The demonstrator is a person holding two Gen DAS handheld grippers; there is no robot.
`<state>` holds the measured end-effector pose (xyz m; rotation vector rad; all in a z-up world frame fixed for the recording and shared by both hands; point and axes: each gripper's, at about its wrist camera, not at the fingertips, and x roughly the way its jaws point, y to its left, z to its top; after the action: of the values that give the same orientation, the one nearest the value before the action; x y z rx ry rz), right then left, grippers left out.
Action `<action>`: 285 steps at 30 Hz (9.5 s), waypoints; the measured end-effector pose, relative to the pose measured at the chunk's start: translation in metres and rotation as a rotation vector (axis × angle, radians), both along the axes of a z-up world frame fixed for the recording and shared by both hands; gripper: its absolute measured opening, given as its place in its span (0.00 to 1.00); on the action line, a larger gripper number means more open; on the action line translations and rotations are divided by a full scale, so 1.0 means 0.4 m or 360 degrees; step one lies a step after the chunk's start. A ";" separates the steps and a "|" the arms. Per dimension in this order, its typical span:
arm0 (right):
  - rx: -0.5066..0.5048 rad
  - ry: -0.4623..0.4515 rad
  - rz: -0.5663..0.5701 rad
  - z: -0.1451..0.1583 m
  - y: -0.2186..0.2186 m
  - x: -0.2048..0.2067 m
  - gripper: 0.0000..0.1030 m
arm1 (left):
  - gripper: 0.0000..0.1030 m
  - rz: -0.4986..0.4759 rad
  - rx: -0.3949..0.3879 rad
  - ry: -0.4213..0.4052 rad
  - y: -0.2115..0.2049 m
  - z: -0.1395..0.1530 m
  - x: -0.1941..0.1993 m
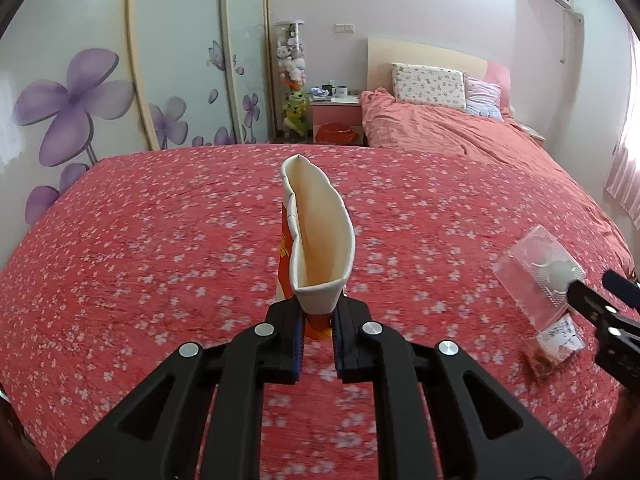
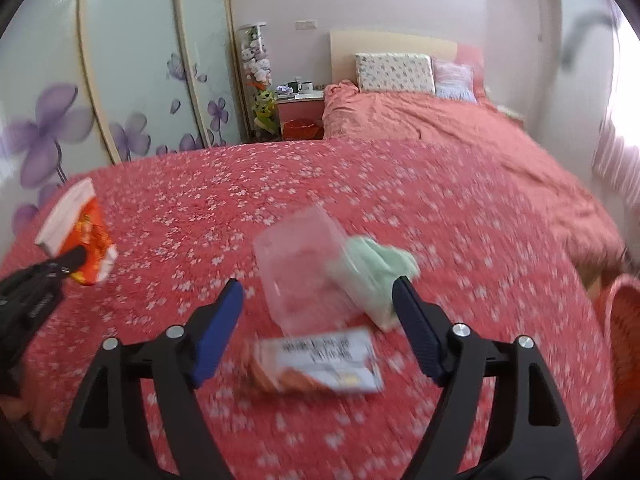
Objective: Collect trash
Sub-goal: 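Grasp the second orange-and-white paper cup with the left tool and lift it, then grasp the clear plastic tray with the right tool and lift it, then carry the paper cup and clear tray over the orange basket and release both, then grasp the printed snack wrapper on the bed with the left tool, then grasp the pale green cloth on the bed with the right tool, then carry the wrapper and green cloth over the orange basket and open both tools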
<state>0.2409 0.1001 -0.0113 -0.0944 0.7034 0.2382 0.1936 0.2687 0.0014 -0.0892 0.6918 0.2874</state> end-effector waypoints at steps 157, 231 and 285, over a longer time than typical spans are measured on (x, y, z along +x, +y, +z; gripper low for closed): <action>0.0244 -0.0090 -0.0645 0.036 -0.689 -0.265 0.67 | 0.17 -0.0647 0.0051 0.0290 -0.415 -0.106 0.081; 0.0215 -0.0047 -0.0764 0.029 -0.767 -0.295 0.06 | 0.05 -0.0909 -0.0021 0.0048 -0.626 0.025 -0.022; 0.0585 -0.0075 -0.1125 -0.046 -1.212 -0.350 0.21 | 0.20 -0.1475 -0.0266 0.0324 -1.232 -0.092 0.030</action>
<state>0.1008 -0.3849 -0.0295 0.4935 0.5976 -0.3143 0.2056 -0.2241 -0.0352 0.1072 0.8868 -0.6594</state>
